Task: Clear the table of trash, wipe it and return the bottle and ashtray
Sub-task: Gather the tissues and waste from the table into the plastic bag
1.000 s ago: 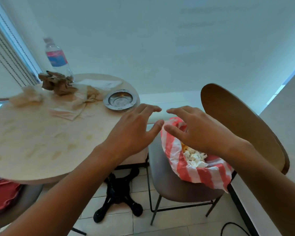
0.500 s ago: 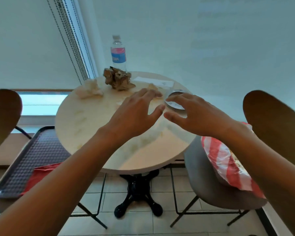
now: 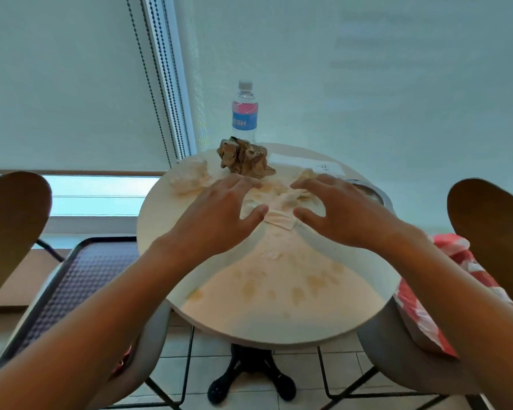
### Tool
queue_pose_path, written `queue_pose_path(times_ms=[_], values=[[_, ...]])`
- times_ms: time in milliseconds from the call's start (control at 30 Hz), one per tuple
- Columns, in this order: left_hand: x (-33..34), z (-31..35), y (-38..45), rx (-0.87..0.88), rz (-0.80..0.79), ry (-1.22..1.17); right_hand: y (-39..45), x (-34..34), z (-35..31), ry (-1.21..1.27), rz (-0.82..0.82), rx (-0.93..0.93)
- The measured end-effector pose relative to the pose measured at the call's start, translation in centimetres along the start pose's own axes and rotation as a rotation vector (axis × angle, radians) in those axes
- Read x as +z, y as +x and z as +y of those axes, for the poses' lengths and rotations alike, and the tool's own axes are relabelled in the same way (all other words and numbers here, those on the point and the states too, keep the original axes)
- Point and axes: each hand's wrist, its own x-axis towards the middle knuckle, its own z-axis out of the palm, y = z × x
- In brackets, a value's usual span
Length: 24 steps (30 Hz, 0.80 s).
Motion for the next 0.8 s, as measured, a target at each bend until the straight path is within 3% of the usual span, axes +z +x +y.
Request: queue_pose_path(times_ms=[433,800], values=[[3.3,0.9,3.9,0.015,-0.171,0.102,3.3,-1.1,6.3,0.058,0.05,-0.021],[6.0,2.1,7.7,0.029,-0.123,0.136,8.4,-0.7,9.0,0.047,0.014,-0.099]])
